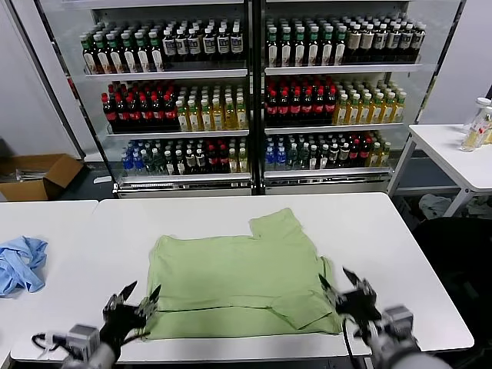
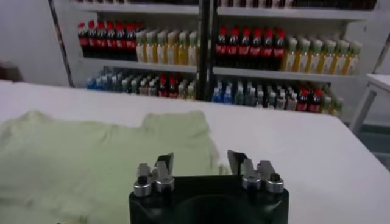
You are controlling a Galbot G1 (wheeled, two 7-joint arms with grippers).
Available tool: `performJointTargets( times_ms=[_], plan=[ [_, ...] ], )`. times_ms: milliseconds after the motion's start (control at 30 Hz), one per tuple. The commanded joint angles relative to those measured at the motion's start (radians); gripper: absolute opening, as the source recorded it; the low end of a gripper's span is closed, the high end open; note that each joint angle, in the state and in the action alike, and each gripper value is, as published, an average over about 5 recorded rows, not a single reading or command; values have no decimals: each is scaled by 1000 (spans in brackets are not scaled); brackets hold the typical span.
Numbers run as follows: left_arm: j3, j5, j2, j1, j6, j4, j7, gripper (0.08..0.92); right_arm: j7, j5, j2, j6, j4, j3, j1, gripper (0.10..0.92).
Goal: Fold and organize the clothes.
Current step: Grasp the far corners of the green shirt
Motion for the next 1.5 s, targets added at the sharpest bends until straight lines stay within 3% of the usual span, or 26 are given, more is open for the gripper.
performJointTargets(
  times_ms=[33, 167, 400, 633, 1033, 1233, 1500],
  plan=[
    [66, -113, 113, -421, -5, 417, 119, 732, 17, 80, 87, -25, -516, -285, 658, 792],
    [124, -124, 130, -529, -8, 523, 150, 808, 4, 71, 153, -25, -685, -343, 782, 820],
    [235, -115, 127, -681, -65, 740, 232, 822, -32, -10, 289, -20, -998, -391, 930, 823],
    [280, -95, 98, -751, -71, 871, 291, 823, -64, -105, 367, 25, -1190, -389, 954, 823],
    [309, -59, 71, -754, -77, 882, 395, 823, -89, -123, 419, 79, -1251, -391, 930, 823],
    [304, -45, 61, -776, -89, 935, 368, 822, -86, -116, 438, 87, -1268, -378, 940, 823],
    [301, -37, 65, -758, -87, 916, 365, 823, -80, -108, 454, 77, -1280, -372, 936, 798]
  ],
)
